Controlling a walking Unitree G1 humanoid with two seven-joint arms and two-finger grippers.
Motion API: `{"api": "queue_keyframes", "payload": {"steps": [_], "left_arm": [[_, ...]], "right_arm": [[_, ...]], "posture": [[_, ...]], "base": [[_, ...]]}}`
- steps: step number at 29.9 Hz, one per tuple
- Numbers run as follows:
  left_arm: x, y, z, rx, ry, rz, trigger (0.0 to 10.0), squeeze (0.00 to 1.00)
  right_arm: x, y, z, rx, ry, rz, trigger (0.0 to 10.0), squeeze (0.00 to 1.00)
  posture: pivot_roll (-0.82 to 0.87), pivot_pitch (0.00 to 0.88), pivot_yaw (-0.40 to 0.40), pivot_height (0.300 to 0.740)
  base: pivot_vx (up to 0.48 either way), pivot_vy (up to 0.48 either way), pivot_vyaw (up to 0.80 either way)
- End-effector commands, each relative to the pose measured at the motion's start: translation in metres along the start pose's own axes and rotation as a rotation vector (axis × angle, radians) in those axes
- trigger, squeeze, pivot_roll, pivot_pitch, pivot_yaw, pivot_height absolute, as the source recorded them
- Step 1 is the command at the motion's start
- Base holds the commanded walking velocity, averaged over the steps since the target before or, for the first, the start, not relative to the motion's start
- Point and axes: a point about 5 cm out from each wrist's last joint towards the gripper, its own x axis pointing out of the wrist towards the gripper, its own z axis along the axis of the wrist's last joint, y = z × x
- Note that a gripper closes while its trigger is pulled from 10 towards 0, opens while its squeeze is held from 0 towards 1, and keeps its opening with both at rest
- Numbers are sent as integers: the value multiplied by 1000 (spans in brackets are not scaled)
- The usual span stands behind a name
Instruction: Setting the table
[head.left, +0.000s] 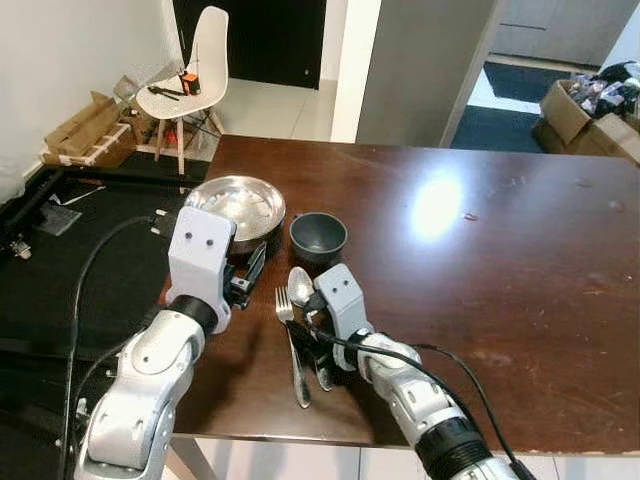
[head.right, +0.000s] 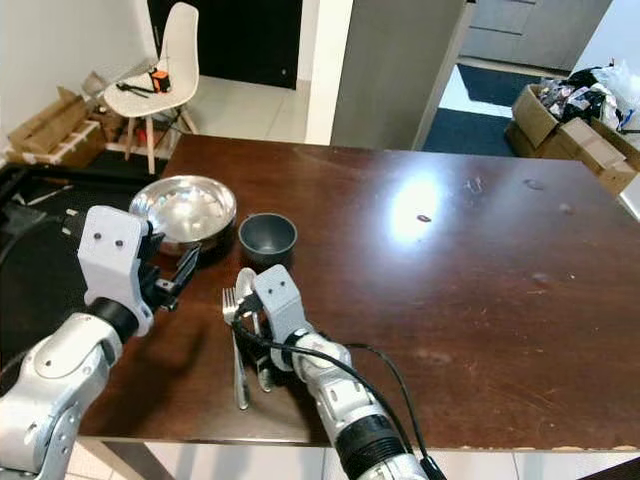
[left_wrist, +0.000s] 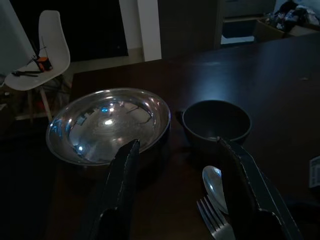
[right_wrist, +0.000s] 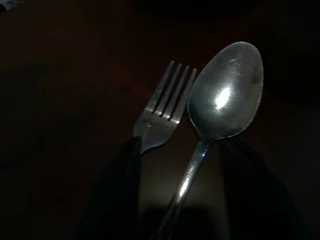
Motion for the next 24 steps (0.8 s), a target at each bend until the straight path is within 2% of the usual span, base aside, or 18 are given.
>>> {"api": "queue_keyframes", "payload": {"steps": [1,4,9,24], "left_arm": [[0,-1,-1,1,4,-1,10000,0],[-1,0,-1,-2,5,2,10000,0],[1,-1,-2,-3,6,-1,10000,0],[6,-4,-1,-10,-2,-16,10000,0]], "right_arm": [[-15,-4,-67,82,279,-59,0,0],[-17,-7,-62,121,252,-59,0,0],[-20,-12,-63,125,251,-82,0,0],[-33,-30,-45,106,117,-78,0,0]], "posture": [[129,78,12,740],[119,75,13,740],[117,71,16,740],[93,69,30,740]], "base": [[0,0,0],[0,0,0],[0,0,0],[0,0,0]]}}
